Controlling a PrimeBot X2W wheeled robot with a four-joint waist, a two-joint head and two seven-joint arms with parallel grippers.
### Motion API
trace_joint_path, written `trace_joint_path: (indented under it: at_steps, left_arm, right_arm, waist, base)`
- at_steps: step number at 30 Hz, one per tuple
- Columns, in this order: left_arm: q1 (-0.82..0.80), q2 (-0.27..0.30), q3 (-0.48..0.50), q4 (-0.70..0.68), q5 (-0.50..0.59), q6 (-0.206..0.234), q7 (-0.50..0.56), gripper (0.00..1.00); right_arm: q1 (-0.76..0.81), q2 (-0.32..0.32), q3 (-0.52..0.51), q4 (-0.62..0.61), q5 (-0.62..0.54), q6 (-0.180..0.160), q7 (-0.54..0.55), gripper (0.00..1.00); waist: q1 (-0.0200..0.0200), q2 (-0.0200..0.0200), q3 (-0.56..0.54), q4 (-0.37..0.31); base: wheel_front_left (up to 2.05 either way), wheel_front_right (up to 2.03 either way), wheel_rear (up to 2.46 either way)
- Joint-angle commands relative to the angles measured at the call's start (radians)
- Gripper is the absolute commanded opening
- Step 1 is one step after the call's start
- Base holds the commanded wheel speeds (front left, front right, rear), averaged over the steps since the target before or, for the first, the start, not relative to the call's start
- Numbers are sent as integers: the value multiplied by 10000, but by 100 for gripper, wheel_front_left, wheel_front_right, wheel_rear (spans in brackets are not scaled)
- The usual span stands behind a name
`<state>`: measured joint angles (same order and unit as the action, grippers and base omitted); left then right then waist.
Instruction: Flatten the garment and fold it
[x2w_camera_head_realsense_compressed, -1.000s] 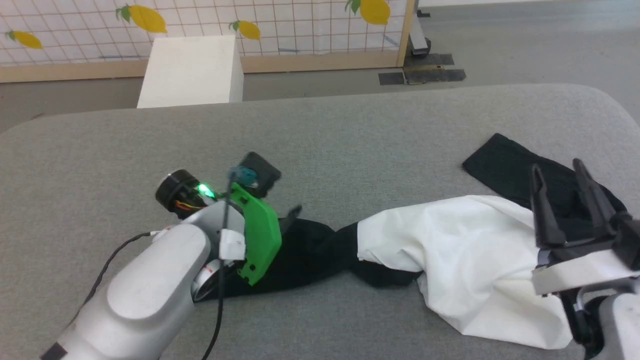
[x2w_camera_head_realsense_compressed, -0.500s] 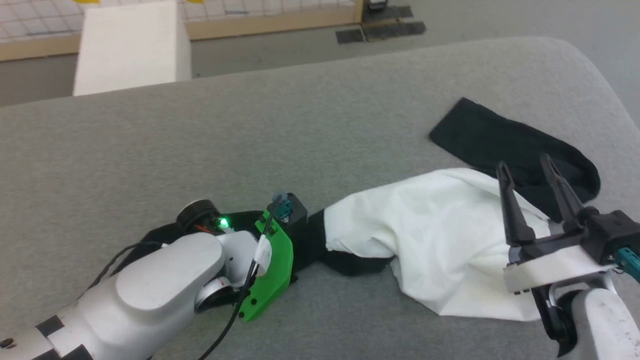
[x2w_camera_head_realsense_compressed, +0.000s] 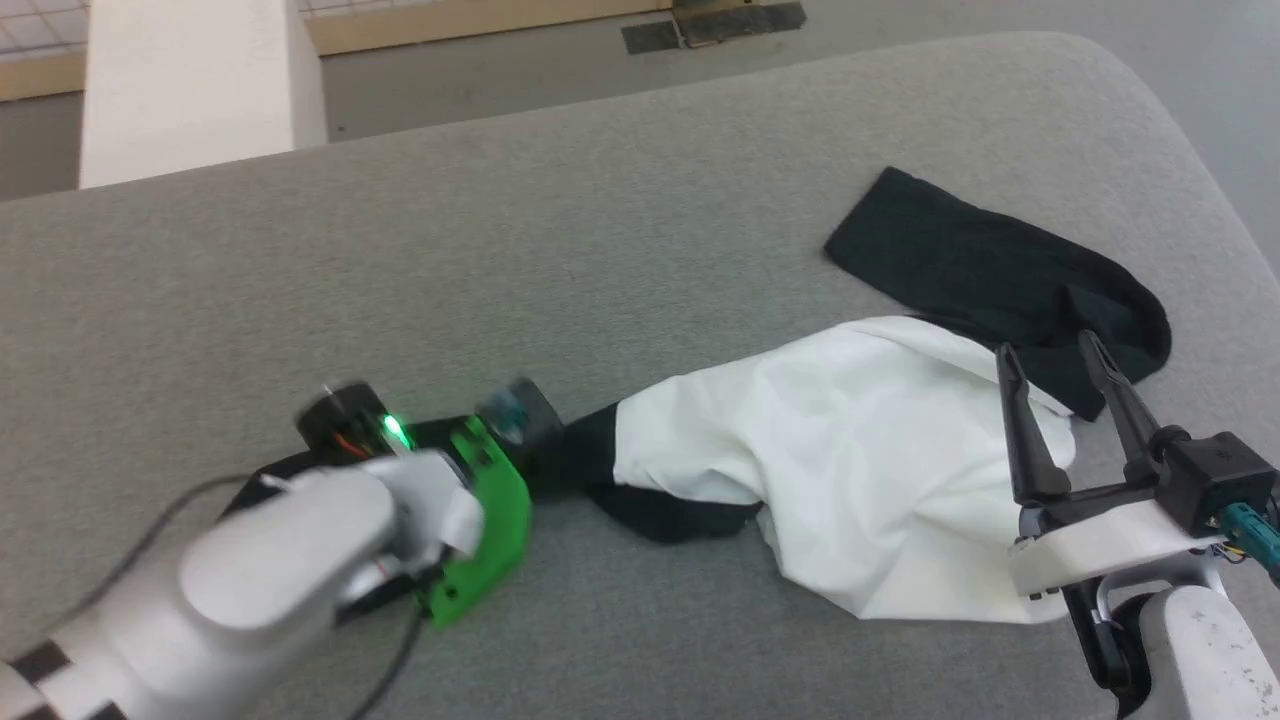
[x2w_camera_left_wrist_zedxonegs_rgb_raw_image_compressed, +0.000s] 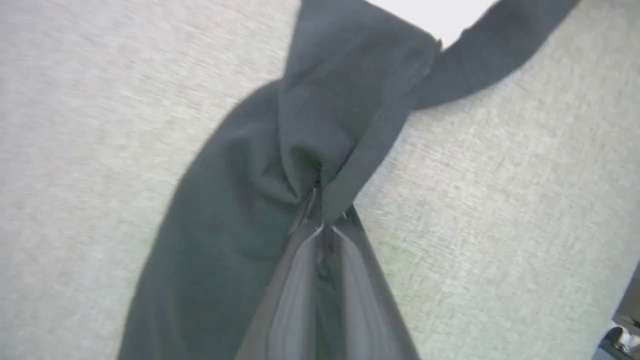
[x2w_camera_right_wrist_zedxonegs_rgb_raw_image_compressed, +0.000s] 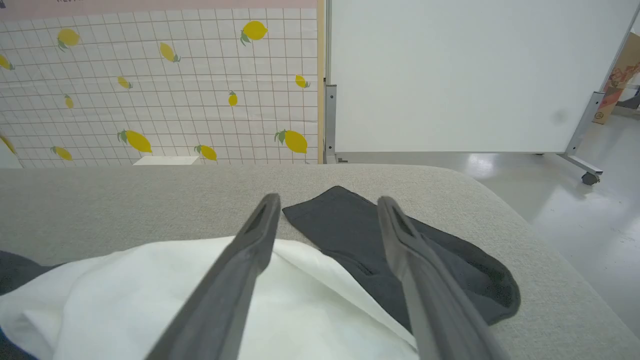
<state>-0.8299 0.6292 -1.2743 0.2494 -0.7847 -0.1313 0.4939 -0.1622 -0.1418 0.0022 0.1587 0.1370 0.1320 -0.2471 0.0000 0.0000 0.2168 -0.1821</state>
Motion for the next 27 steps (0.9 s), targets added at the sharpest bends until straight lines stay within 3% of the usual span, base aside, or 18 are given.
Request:
trace_joint_path:
  at_steps: [1, 7, 13, 19, 27]
  left_arm:
    - [-366, 284, 127, 102, 41, 6, -509, 0]
    - [-1240, 1081, 1076, 340, 290, 253, -1969, 0]
    - [-1590, 1728, 1589, 999, 950, 1116, -2996, 0]
    - [-633, 1367, 1433, 2823, 731, 1486, -3489, 0]
    - [1001, 361, 1298, 5208, -791, 679, -2867, 0]
  right_arm:
    - [94, 21, -25, 59, -38, -13, -83, 100]
    - [243, 74, 35, 153, -4, -13, -118, 100]
    - [298, 84, 24, 236, 59, -13, -135, 100]
    - [322, 119, 108, 466, 141, -13, -142, 100]
    - [251, -31, 164, 713, 167, -13, -145, 100]
  waist:
    - [0, 0, -352, 421]
    - [0, 0, -642, 760]
    - [0, 0, -698, 756]
    - [0, 0, -562, 562]
    - [0, 0, -434, 358]
  base:
    - [0, 0, 0]
    - [0, 0, 0]
    - [0, 0, 0]
    - [0, 0, 0]
    - [0, 0, 0]
